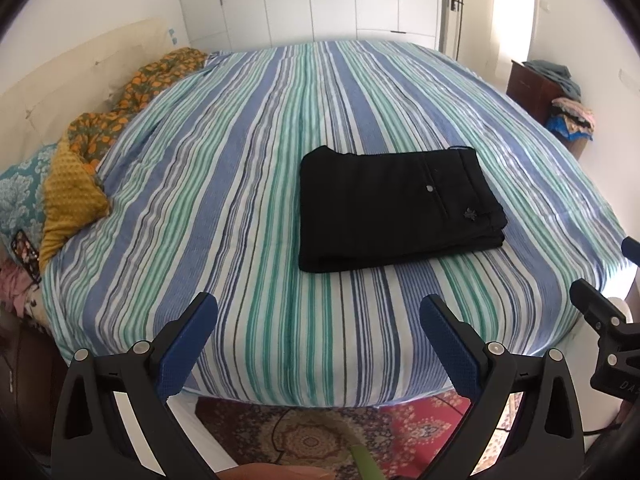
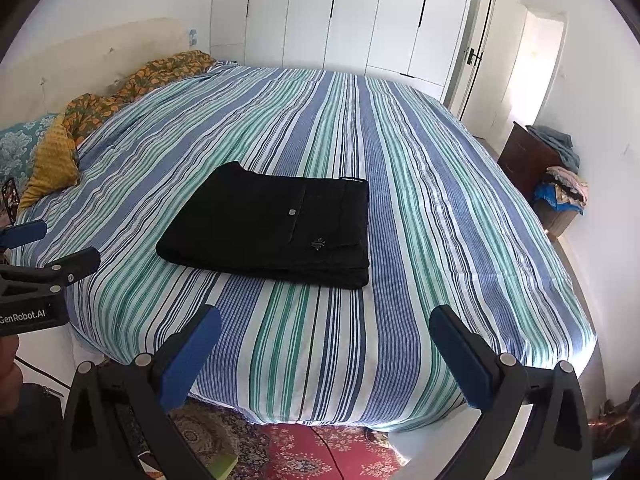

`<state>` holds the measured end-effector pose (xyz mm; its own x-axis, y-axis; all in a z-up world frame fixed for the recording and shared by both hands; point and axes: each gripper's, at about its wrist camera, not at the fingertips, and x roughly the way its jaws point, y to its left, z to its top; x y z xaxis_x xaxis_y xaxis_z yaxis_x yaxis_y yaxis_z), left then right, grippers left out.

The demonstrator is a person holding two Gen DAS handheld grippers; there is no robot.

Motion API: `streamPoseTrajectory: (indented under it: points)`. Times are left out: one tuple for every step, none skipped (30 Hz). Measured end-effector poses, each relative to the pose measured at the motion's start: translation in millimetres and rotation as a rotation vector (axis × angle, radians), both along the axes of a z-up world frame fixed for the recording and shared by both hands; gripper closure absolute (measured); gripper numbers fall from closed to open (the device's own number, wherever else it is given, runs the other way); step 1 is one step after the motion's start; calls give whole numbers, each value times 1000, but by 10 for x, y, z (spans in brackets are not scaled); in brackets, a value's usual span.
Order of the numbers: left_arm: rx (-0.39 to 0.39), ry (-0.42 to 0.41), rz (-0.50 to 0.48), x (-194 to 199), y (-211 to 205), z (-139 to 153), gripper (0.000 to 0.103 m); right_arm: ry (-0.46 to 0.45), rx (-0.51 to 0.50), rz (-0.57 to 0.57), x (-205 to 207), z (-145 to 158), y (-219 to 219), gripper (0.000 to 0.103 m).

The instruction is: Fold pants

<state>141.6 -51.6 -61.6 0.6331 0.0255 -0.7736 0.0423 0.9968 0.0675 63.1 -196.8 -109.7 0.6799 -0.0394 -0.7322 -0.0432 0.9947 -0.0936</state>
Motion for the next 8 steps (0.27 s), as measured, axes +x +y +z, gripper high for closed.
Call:
streamPoseTrajectory:
  points:
    - [-4,-1,-1,0,3,4,2,1,0,0,0,-4,1,0]
    - [-11,-3,0,-2,5,9,2,1,0,0,-2,-7,-1,0]
    - [-22,-6,3,-4,12,15,2,1,0,0,-1,-6,0,0]
    - [-29,-8,8,-8,17,20,2,2,1,-1,-3,-8,2,0]
    - [-28,-10,11,-10,18,24,1,3,2,-2,-3,-8,-3,0]
    - [-22,-14,14,-12,17,30,1,4,3,-2,1,-7,-5,0]
    - [-18,-18,15,-17,16,37,1,3,4,-3,0,-7,-6,0]
    - [-15,-21,13,-21,13,42,2,3,4,-4,-4,-7,-3,0]
